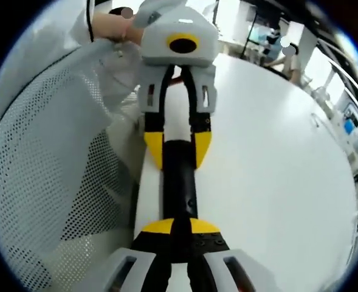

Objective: Press the specified remote control buttons in sequence, fully releasing each button before pressing the next.

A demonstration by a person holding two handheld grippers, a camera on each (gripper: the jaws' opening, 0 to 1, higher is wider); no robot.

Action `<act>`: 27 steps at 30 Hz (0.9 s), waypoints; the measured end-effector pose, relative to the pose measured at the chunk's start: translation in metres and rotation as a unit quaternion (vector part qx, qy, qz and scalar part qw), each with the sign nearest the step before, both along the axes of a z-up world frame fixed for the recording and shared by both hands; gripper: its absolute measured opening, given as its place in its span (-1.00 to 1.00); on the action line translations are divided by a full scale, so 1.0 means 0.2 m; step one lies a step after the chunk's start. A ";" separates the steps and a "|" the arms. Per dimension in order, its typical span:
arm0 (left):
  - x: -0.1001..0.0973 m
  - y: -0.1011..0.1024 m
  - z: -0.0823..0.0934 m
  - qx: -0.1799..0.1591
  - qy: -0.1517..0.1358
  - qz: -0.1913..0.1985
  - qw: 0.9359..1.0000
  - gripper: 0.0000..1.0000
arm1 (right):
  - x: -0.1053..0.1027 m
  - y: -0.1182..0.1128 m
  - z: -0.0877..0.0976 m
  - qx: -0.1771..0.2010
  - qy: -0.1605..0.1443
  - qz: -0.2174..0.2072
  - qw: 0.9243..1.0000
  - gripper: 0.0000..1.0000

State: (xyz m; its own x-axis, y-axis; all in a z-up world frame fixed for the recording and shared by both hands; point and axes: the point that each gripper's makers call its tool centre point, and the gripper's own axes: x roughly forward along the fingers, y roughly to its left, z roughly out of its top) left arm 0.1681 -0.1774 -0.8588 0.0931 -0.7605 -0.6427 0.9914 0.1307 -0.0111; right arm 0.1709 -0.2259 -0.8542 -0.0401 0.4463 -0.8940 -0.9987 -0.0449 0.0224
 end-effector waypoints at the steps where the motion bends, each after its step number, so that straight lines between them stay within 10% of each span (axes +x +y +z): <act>1: 0.00 0.00 0.00 0.000 0.000 0.000 1.000 -0.49 | 0.00 0.00 0.00 -0.012 0.007 -0.006 1.000 -0.92; 27: 0.00 0.00 0.00 -0.001 0.000 0.001 1.000 -0.49 | -0.02 0.01 0.01 0.027 -0.103 0.081 0.991 -0.97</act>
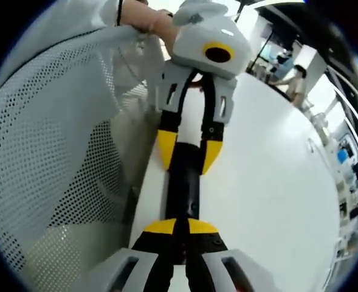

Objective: Press the specified remote control buttons in sequence, fully releasing each button before pressing the next.

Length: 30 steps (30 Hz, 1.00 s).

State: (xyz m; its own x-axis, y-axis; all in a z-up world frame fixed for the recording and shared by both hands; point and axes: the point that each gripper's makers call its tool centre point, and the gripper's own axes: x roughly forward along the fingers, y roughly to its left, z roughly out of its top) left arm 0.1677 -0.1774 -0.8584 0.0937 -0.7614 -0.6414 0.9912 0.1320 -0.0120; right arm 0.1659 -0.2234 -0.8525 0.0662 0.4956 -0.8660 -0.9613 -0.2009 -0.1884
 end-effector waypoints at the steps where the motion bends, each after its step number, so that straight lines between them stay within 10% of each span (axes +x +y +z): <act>1: 0.00 0.00 0.00 0.000 0.000 0.000 1.000 -0.49 | 0.00 0.00 0.00 -0.004 0.001 0.004 1.000 -0.97; 7: 0.00 0.00 0.00 0.000 0.000 0.000 1.000 -0.49 | 0.01 0.01 0.00 -0.042 0.036 0.010 0.998 -0.97; 16: 0.00 0.00 0.00 0.000 0.000 -0.001 1.000 -0.49 | 0.02 0.01 -0.01 -0.058 0.094 -0.128 0.986 -0.99; 20: 0.00 0.00 0.00 0.000 0.000 -0.001 1.000 -0.49 | 0.02 0.01 -0.01 -0.047 0.083 -0.150 0.984 -1.00; 26: 0.00 0.00 0.00 0.000 0.000 -0.001 1.000 -0.49 | 0.01 0.01 -0.01 -0.040 0.011 -0.066 0.997 -1.00; 30: 0.00 0.00 0.00 0.000 0.000 0.000 1.000 -0.49 | 0.02 0.01 0.00 -0.017 0.040 -0.094 0.995 -1.00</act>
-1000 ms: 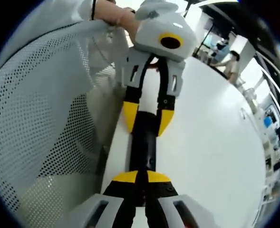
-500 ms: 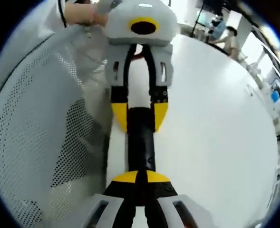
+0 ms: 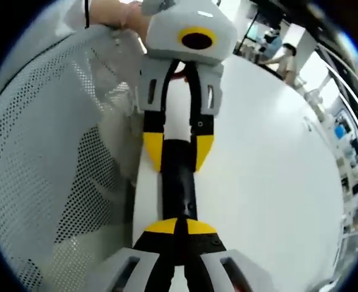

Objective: Press the specified remote control buttons in sequence, fully releasing each button before pressing the next.

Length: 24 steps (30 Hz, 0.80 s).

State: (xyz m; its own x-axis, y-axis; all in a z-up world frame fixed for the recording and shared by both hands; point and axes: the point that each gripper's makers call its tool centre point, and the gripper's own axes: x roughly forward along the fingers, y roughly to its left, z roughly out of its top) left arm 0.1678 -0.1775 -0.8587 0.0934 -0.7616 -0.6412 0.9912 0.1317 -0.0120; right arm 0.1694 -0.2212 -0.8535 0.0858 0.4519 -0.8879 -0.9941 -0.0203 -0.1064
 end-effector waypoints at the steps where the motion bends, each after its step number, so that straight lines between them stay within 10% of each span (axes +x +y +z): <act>1: 0.00 0.00 0.00 0.000 0.000 0.000 1.000 -0.49 | 0.01 0.00 0.00 0.010 0.018 -0.023 1.000 -1.00; 8: 0.00 0.00 0.00 0.000 0.000 0.000 1.000 -0.49 | 0.00 0.01 0.00 -0.015 -0.026 0.048 0.998 -1.00; 24: 0.00 0.00 0.00 0.000 0.000 0.000 1.000 -0.49 | 0.01 0.01 0.00 -0.021 -0.025 0.064 0.997 -1.00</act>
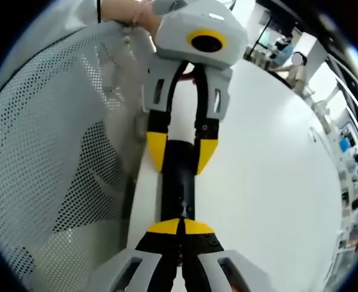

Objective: Press the specified remote control buttons in sequence, fully releasing each button before pressing the next.

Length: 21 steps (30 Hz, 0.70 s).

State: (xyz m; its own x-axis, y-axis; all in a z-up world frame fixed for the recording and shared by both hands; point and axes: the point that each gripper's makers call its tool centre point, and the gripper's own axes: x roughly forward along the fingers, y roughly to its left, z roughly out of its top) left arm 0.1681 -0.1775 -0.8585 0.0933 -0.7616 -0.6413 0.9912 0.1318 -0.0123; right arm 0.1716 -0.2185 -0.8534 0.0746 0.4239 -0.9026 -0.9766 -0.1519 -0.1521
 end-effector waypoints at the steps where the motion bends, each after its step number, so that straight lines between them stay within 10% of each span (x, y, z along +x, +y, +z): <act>1: 0.00 0.00 0.00 0.000 0.000 0.000 1.000 -0.49 | 0.00 0.00 0.00 0.000 0.002 -0.002 1.000 -1.00; 7: 0.00 0.00 0.00 -0.001 0.001 0.001 1.000 -0.49 | 0.01 0.00 0.00 -0.004 0.061 -0.062 0.996 -1.00; 21: 0.00 0.00 0.00 -0.004 0.002 0.002 1.000 -0.49 | 0.01 0.00 0.00 0.025 0.082 -0.081 0.993 -1.00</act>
